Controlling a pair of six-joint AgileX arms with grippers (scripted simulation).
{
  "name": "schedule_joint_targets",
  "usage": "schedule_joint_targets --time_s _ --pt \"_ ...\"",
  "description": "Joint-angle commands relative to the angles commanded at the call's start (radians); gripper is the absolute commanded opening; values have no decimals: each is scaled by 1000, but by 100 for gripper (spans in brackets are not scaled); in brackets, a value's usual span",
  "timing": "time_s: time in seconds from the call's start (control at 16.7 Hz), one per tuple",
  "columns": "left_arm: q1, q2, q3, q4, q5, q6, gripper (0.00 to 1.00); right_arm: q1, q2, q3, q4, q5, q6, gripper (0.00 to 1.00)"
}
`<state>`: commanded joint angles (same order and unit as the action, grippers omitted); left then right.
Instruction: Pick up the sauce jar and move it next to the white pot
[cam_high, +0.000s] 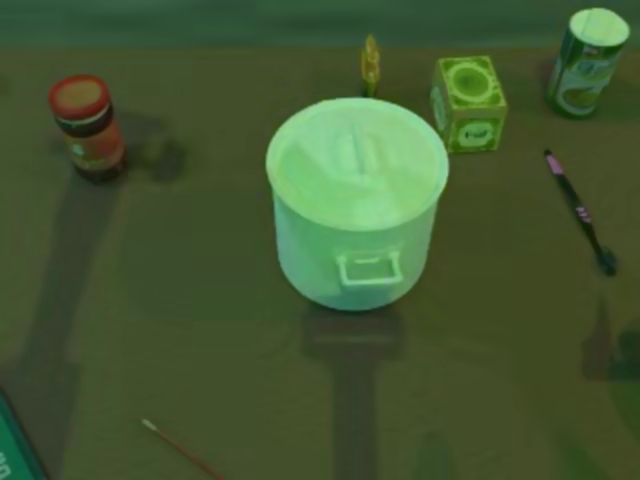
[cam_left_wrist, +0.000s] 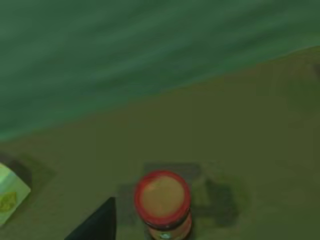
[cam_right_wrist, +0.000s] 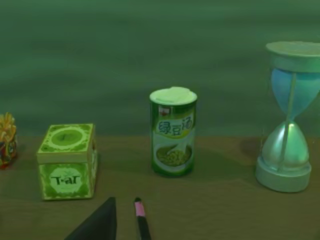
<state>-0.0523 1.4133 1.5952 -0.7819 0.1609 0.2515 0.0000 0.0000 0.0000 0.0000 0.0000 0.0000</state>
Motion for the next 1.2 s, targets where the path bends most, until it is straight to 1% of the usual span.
schedule_joint_targets --time_s 0.3,0.54,0.72,0.9,1.02,1.2 --pt "10 448 515 -163 -13 66 100 0 0 0 0 0 0 100" --pt "25 789 777 -327 -38 92 100 0 0 0 0 0 0 100" --pt "36 992 888 -450 -58 98 100 0 0 0 0 0 0 100" --pt "44 1123 943 -542 -74 98 100 0 0 0 0 0 0 100" --pt "47 1162 956 -572 -79 97 100 0 0 0 0 0 0 100" --pt "47 1164 956 -574 -79 97 100 0 0 0 0 0 0 100"
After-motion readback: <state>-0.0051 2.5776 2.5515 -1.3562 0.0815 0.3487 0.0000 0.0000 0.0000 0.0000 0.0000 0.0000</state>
